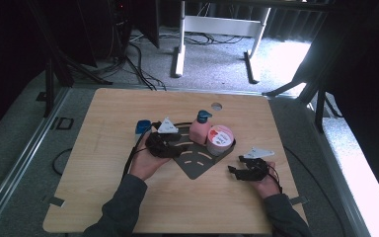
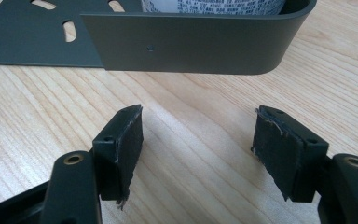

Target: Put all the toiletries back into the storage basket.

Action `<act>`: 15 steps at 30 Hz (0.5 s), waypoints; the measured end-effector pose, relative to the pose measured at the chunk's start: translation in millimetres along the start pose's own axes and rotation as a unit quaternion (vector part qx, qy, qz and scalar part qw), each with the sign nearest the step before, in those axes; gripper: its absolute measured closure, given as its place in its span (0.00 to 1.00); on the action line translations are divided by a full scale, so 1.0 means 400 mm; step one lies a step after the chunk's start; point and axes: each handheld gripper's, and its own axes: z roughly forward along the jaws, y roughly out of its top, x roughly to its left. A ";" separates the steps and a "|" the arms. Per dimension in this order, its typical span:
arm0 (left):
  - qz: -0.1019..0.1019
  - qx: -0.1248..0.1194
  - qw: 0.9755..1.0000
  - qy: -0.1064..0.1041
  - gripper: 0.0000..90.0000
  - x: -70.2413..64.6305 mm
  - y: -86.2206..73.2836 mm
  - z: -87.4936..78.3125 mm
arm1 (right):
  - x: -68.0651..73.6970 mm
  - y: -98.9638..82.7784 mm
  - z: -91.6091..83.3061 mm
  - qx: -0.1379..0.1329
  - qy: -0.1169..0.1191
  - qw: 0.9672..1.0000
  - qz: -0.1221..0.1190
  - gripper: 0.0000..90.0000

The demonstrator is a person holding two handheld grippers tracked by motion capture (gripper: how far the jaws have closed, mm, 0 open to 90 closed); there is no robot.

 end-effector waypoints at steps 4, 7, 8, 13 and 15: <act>0.000 -0.004 1.000 -0.007 0.61 0.004 -0.008 -0.018 | 0.000 0.000 0.000 0.000 0.000 1.000 0.001 0.36; -0.001 -0.007 1.000 -0.009 0.63 0.004 -0.013 -0.030 | 0.000 0.000 0.000 0.000 0.000 1.000 0.001 0.36; 0.000 -0.006 1.000 -0.010 0.63 0.004 -0.015 -0.034 | 0.001 0.000 0.000 0.000 0.000 1.000 0.001 0.36; 0.004 0.007 1.000 -0.010 0.64 0.007 -0.024 -0.045 | 0.001 0.000 0.000 0.000 -0.001 1.000 0.001 0.36; 0.002 0.007 1.000 -0.010 0.64 0.009 -0.030 -0.048 | 0.002 0.000 0.000 -0.001 -0.001 1.000 0.001 0.36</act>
